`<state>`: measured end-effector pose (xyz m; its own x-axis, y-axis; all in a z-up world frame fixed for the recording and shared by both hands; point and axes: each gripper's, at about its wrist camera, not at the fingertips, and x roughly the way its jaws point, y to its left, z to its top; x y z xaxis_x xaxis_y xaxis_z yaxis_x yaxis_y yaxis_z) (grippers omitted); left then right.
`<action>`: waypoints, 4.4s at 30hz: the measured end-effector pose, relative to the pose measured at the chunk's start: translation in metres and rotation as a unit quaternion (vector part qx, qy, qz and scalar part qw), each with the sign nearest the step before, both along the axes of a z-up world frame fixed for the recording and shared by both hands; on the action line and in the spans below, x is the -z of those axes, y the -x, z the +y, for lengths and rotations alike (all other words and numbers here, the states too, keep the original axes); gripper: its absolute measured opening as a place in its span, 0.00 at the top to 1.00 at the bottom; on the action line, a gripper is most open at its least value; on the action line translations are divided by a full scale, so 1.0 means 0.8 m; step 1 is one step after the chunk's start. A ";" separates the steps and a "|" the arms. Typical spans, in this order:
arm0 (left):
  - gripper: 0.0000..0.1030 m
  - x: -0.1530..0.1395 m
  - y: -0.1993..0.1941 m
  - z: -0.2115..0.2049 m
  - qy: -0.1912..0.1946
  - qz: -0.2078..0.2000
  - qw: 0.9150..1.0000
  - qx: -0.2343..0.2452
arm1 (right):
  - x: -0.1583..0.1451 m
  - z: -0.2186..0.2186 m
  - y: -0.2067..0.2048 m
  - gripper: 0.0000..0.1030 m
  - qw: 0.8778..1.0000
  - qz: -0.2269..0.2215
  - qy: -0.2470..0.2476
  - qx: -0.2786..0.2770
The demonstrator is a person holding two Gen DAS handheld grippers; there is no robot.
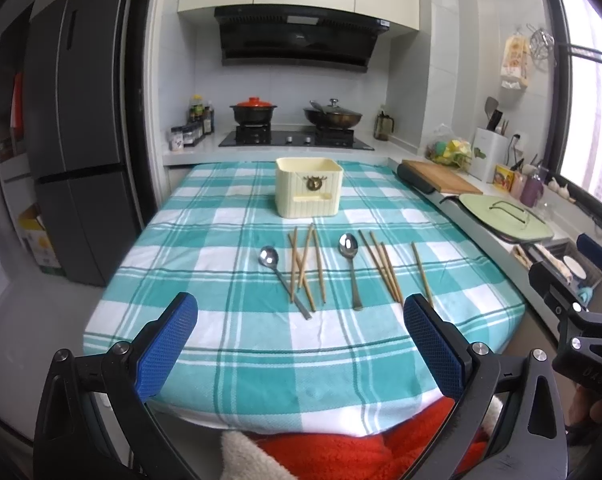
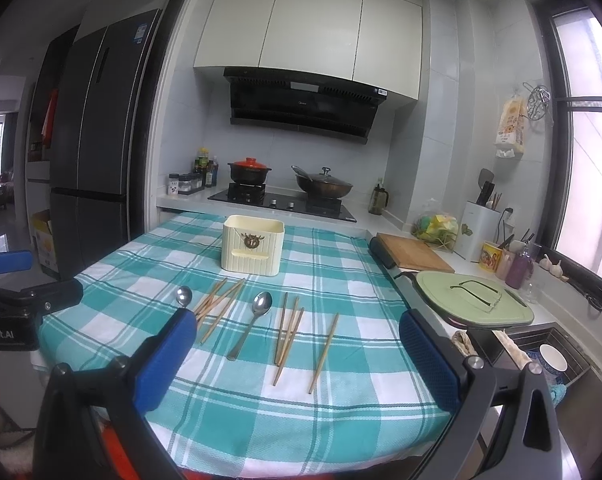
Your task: Organize utensils
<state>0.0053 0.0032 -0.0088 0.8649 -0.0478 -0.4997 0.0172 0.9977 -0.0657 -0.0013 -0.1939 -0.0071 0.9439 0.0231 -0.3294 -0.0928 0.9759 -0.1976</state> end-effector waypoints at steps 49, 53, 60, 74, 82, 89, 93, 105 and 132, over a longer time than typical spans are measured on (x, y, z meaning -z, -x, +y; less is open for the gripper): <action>0.00 0.026 -0.063 -0.003 -0.010 0.050 0.999 -0.017 | 0.030 -0.013 -0.060 0.00 0.999 0.035 -0.022 0.028; 0.00 0.035 -0.074 -0.001 -0.005 0.065 0.998 -0.017 | 0.034 -0.021 -0.073 0.00 0.998 0.036 -0.015 0.039; 0.00 0.056 -0.104 0.009 0.003 0.100 0.995 -0.024 | 0.047 -0.046 -0.104 0.00 0.996 0.056 -0.017 0.071; 0.00 0.129 -0.282 0.080 0.037 0.191 0.977 -0.090 | 0.101 -0.048 -0.174 0.00 0.988 0.137 -0.014 0.068; 0.01 0.201 -0.365 0.057 0.000 0.245 0.965 -0.093 | 0.123 -0.066 -0.198 0.00 0.982 0.169 -0.016 0.083; 0.01 0.233 -0.380 0.050 -0.030 0.263 0.959 -0.101 | 0.134 -0.086 -0.220 0.00 0.977 0.185 -0.025 0.101; 0.00 0.240 -0.377 0.052 -0.030 0.264 0.959 -0.097 | 0.136 -0.091 -0.231 0.00 0.977 0.183 -0.024 0.103; 0.00 0.239 -0.363 0.075 -0.045 0.269 0.960 -0.064 | 0.188 -0.116 -0.291 0.00 0.960 0.260 -0.029 0.098; 0.36 0.231 -0.427 0.046 -0.056 0.277 0.959 0.029 | 0.246 -0.112 -0.407 0.26 0.935 0.352 -0.028 0.025</action>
